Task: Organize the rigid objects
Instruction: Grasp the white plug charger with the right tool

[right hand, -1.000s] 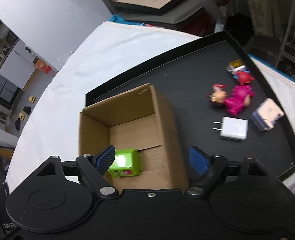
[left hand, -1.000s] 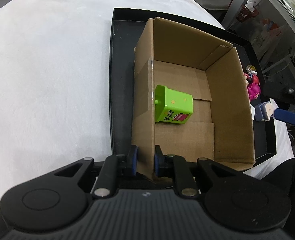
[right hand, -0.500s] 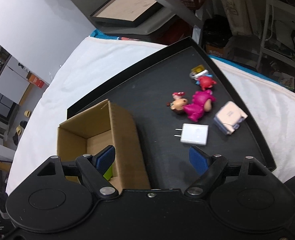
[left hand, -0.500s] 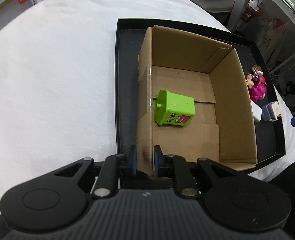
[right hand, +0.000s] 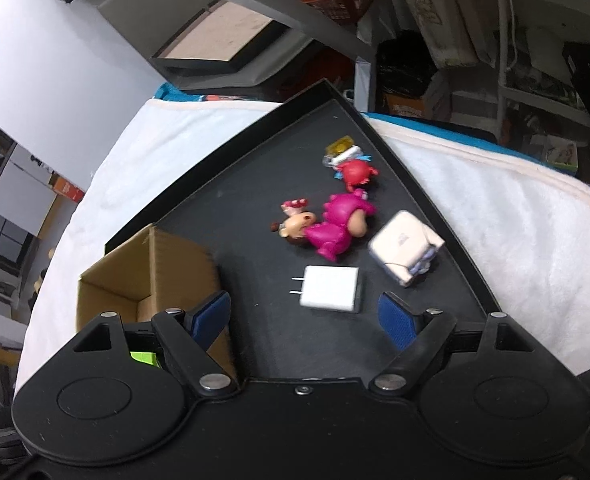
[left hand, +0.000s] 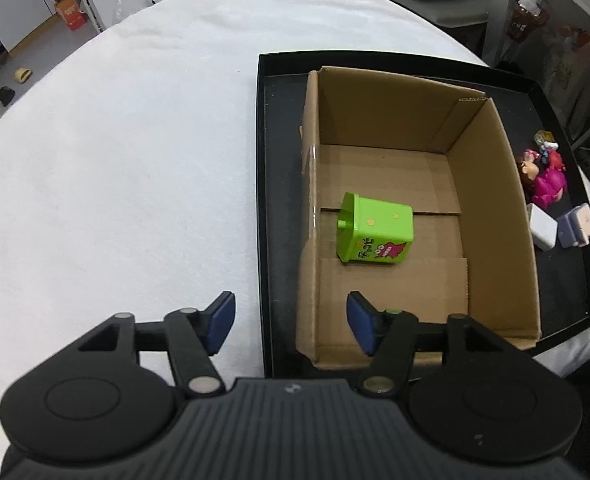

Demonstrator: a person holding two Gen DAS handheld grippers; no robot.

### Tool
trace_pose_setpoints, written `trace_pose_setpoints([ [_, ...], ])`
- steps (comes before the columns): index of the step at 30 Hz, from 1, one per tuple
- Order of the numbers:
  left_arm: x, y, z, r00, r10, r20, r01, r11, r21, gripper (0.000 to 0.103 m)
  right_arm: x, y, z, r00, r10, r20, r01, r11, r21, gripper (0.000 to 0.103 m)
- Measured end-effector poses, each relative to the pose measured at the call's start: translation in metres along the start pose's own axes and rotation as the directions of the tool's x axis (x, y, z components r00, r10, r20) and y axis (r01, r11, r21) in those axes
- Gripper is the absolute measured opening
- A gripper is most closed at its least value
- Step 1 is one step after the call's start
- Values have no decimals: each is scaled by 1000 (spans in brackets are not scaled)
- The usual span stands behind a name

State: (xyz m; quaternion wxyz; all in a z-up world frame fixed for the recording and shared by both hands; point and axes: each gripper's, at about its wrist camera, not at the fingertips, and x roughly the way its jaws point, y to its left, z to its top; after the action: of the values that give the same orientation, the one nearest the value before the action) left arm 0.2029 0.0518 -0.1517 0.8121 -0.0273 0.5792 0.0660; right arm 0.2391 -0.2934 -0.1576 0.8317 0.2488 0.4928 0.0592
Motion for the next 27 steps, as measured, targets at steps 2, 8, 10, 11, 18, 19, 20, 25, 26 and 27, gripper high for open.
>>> trace_pose_setpoints([
  [2, 1, -2, 2, 1000, 15, -2, -15, 1000, 4, 62, 6, -6, 1, 1000, -7, -3, 7, 1000, 3, 81],
  [8, 2, -11, 6, 999, 40, 5, -40, 999, 22, 64, 28, -16, -1, 999, -9, -51, 10, 1000, 10, 81],
  [10, 3, -13, 7, 999, 47, 6, -47, 998, 31, 65, 35, -16, -3, 998, -10, -68, 11, 1000, 11, 81],
  [11, 3, -15, 8, 999, 49, 6, -49, 998, 36, 66, 39, -16, -4, 997, -10, -76, 11, 1000, 13, 81],
  [18, 12, -19, 15, 998, 53, -23, -52, 998, 41, 76, 64, -10, -3, 991, -50, -124, 52, 999, 13, 81],
  [19, 13, -19, 16, 998, 51, -29, -50, 998, 36, 77, 67, -9, -3, 990, -57, -127, 59, 998, 11, 81],
  [20, 14, -18, 17, 998, 48, -34, -47, 998, 30, 77, 69, -9, -2, 989, -67, -129, 69, 998, 7, 81],
  [25, 21, -20, 21, 998, 38, -53, -36, 998, 43, 82, 82, -5, 3, 984, -116, -134, 118, 993, 6, 81],
  [26, 22, -20, 22, 997, 43, -56, -41, 998, 41, 82, 86, -4, 4, 982, -128, -137, 130, 992, 1, 82],
  [27, 23, -19, 22, 997, 45, -61, -43, 998, 34, 82, 87, -1, 4, 981, -141, -133, 141, 990, -10, 82],
])
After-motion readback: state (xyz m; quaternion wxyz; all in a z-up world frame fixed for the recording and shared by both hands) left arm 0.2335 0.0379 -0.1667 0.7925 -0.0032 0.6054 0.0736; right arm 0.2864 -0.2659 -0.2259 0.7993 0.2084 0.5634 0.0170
